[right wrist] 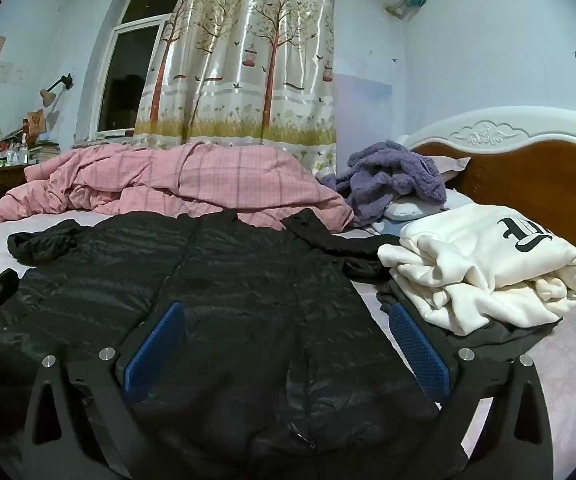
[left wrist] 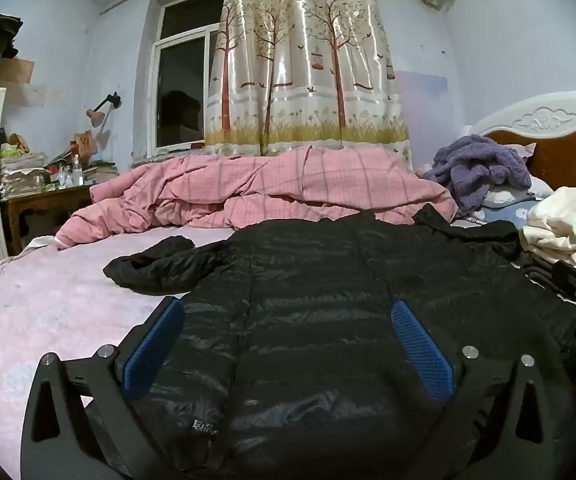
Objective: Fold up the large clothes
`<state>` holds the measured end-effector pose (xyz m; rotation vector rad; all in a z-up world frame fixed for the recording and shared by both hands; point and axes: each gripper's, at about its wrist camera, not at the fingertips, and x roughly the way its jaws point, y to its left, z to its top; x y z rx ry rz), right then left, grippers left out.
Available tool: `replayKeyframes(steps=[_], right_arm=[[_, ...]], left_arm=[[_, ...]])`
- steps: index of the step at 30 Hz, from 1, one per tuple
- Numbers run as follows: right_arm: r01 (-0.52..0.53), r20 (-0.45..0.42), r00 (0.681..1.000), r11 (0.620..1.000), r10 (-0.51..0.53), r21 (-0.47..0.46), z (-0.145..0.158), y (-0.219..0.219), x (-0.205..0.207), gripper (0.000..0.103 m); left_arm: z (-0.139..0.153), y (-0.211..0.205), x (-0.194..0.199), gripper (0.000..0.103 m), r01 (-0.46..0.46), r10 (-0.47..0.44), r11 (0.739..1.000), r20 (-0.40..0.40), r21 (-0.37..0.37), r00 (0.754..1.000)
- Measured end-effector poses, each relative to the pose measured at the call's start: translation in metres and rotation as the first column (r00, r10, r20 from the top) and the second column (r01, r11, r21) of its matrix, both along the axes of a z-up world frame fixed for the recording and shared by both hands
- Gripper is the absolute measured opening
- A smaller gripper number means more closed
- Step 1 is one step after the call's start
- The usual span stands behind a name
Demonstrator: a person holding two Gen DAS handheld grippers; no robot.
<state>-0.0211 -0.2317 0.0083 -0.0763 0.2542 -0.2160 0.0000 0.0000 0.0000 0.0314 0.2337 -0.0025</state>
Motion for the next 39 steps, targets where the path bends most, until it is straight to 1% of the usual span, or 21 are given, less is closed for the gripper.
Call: replayKeyframes(steps=[3,16,20,22,25,28,30,31,33,35,39], right_arm=[[0.000,0.004,1.000,1.000,0.000,0.004,0.000,0.000,0.000,0.102],[-0.002,0.007,1.000,1.000,0.002,-0.005,0.000,0.001,-0.003,0.102],[-0.047,-0.005,0.999,0.999,0.047,0.017,-0.001,0.000,-0.001,0.102],[-0.045,-0.012,0.999,0.999,0.046,0.013,-0.003,-0.004,0.001,0.102],[-0.024,-0.008,1.000,1.000,0.024,0.000,0.000,-0.006,-0.003,0.102],[-0.014,0.005,1.000,1.000,0.014,-0.019,0.000,0.002,-0.006,0.102],[-0.011,0.009,1.000,0.999,0.011,-0.039,0.000,0.007,-0.007,0.102],[0.003,0.010,1.000,0.998,-0.003,-0.055,0.000,0.009,-0.007,0.102],[0.080,0.027,0.997,0.991,-0.078,-0.109,-0.001,0.015,-0.009,0.102],[0.112,0.048,0.993,0.983,-0.106,-0.144,0.000,0.020,-0.011,0.102],[0.105,0.045,0.994,0.987,-0.100,-0.125,0.002,0.016,-0.012,0.102]], left_arm=[[0.000,0.000,0.000,0.103,0.001,-0.001,1.000,0.018,0.007,1.000],[-0.001,-0.004,-0.004,0.103,-0.004,0.004,1.000,0.011,0.025,1.000],[-0.004,-0.002,0.001,0.103,-0.013,0.013,0.999,0.002,0.044,1.000],[-0.003,-0.006,0.000,0.103,-0.014,0.014,0.998,0.006,0.061,1.000],[-0.003,-0.007,0.002,0.103,-0.010,0.010,0.998,0.003,0.067,1.000],[-0.002,-0.005,0.002,0.103,-0.001,0.001,0.999,0.002,0.046,1.000],[-0.002,-0.002,0.003,0.103,0.023,-0.023,0.999,-0.002,0.029,1.000],[-0.001,-0.001,0.003,0.103,0.020,-0.020,0.999,-0.003,0.026,1.000],[0.000,0.001,0.003,0.103,0.012,-0.012,1.000,-0.001,0.021,1.000],[-0.001,0.002,0.003,0.103,0.010,-0.010,1.000,0.002,0.022,1.000],[0.000,0.001,0.001,0.103,-0.005,0.004,0.999,0.014,0.037,1.000]])
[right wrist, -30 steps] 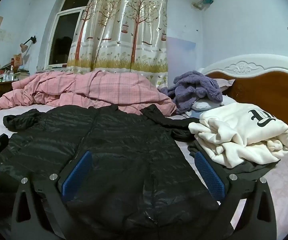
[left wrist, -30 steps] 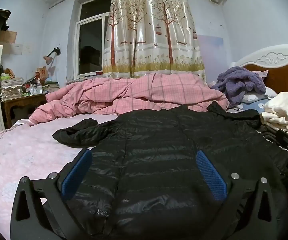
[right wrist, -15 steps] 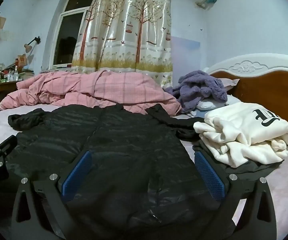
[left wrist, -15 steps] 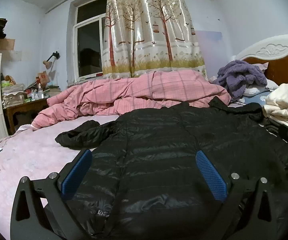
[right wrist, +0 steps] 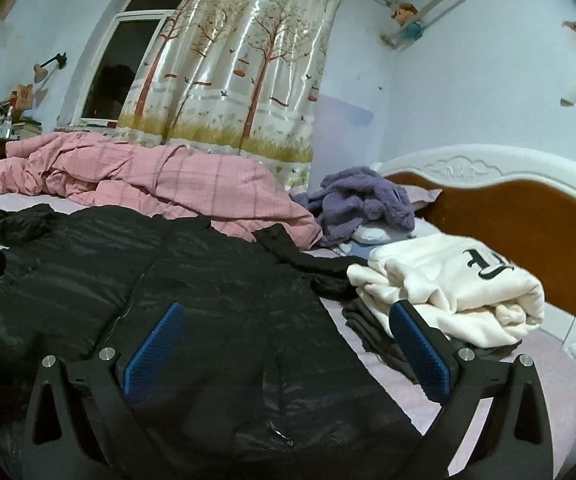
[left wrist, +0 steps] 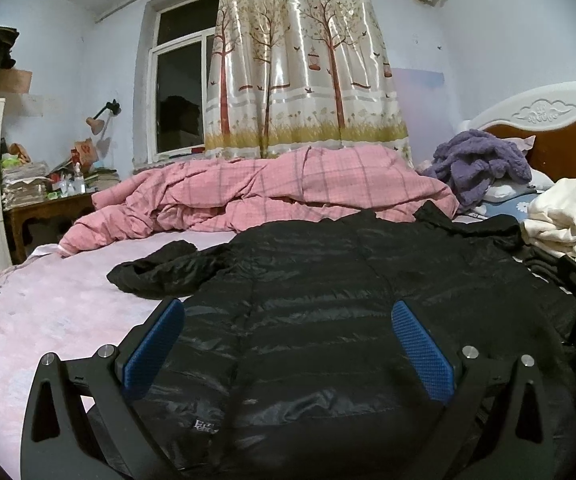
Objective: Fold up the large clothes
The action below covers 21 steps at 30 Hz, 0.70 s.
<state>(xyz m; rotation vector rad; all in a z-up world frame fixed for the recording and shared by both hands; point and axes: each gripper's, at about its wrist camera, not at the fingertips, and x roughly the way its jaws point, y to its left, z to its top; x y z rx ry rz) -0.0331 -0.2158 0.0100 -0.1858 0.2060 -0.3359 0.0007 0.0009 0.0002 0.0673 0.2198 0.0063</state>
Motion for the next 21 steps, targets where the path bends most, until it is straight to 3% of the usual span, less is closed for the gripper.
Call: replayKeyframes(steps=[6,21], right_arm=[[-0.001,-0.023,1.000,0.996,0.003,0.086,0.000,-0.018,0.004,0.102],[-0.011,-0.067,0.998,0.996,0.016,0.088,-0.006,-0.012,0.010,0.102]], left_arm=[[-0.003,-0.001,0.009,0.103,-0.031,0.032,0.999,-0.046,0.011,0.998],[-0.003,0.002,0.008,0.103,-0.011,0.010,1.000,-0.046,-0.015,0.999]])
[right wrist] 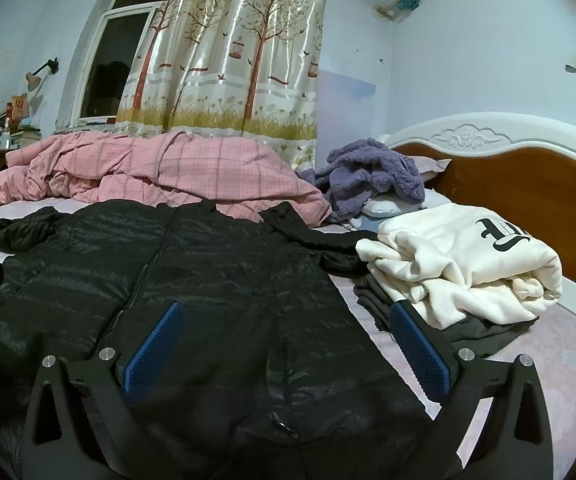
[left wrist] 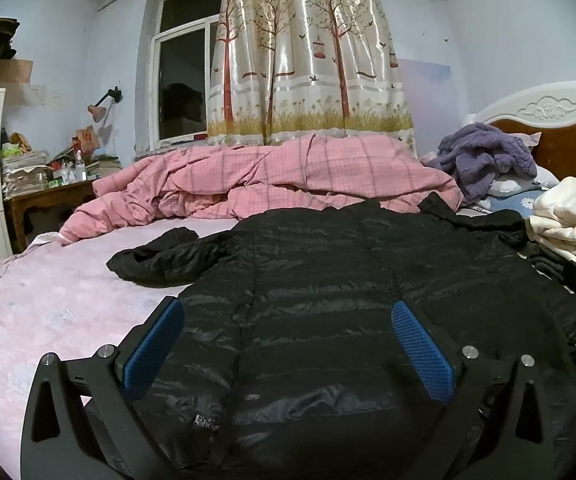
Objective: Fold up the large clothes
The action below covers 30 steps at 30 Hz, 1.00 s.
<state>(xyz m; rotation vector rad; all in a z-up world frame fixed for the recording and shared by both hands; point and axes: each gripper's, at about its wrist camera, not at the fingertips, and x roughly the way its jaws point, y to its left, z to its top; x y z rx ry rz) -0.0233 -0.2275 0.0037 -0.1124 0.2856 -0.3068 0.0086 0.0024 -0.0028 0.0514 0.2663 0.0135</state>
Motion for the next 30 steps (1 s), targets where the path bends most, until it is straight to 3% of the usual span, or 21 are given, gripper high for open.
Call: replayKeyframes(steps=[30], right_arm=[[-0.002,-0.013,1.000,1.000,0.002,0.000,0.0002,0.0034,-0.0011,0.102]], left_arm=[[-0.0025,-0.0041,-0.0009,0.103,-0.004,0.004,1.000,0.019,0.028,1.000]])
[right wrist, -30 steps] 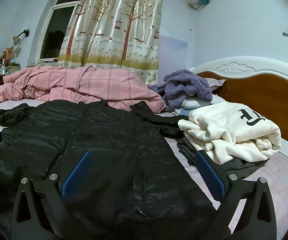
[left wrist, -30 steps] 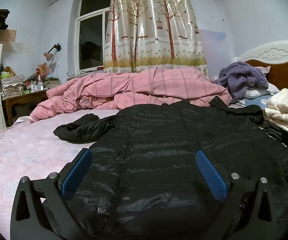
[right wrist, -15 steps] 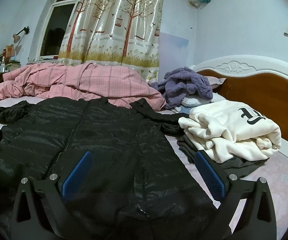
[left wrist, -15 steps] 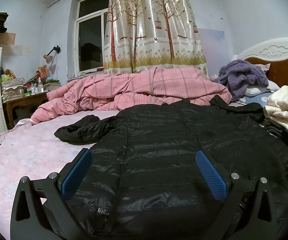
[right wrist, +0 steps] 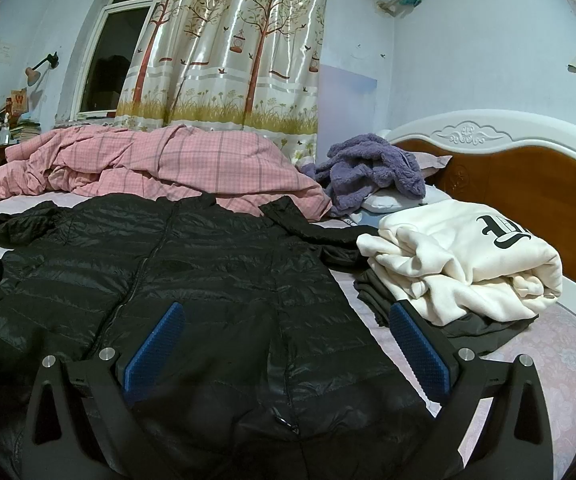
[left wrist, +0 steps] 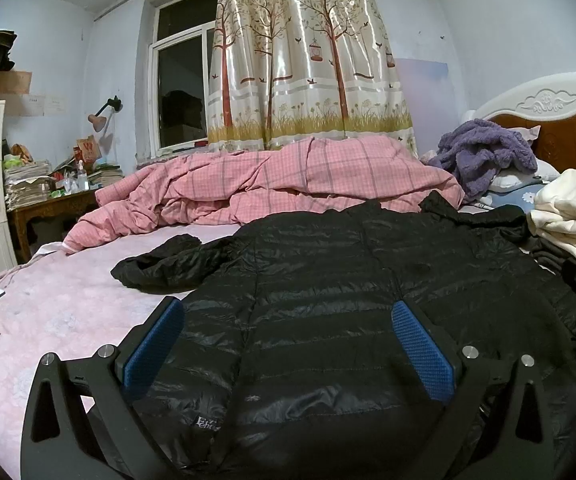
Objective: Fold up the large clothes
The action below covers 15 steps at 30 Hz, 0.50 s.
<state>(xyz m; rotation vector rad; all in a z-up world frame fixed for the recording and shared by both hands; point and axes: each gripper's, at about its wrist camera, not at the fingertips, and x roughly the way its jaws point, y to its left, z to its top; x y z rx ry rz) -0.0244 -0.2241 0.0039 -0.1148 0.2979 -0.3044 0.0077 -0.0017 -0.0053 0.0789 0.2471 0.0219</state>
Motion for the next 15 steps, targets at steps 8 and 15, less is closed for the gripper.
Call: replayKeyframes(steps=[8,15], right_arm=[[0.000,-0.003,1.000,1.000,0.000,0.001,-0.0008,0.0007,0.0005,0.102],[-0.001,-0.001,1.000,1.000,0.001,0.002,-0.0005,0.0005,0.0007,0.102]], left_arm=[[0.0005,-0.0005,0.0000,0.103,0.000,0.000,1.000,0.000,0.000,1.000],[0.0006,-0.0007,0.0000,0.103,0.000,0.000,1.000,-0.001,0.001,1.000]])
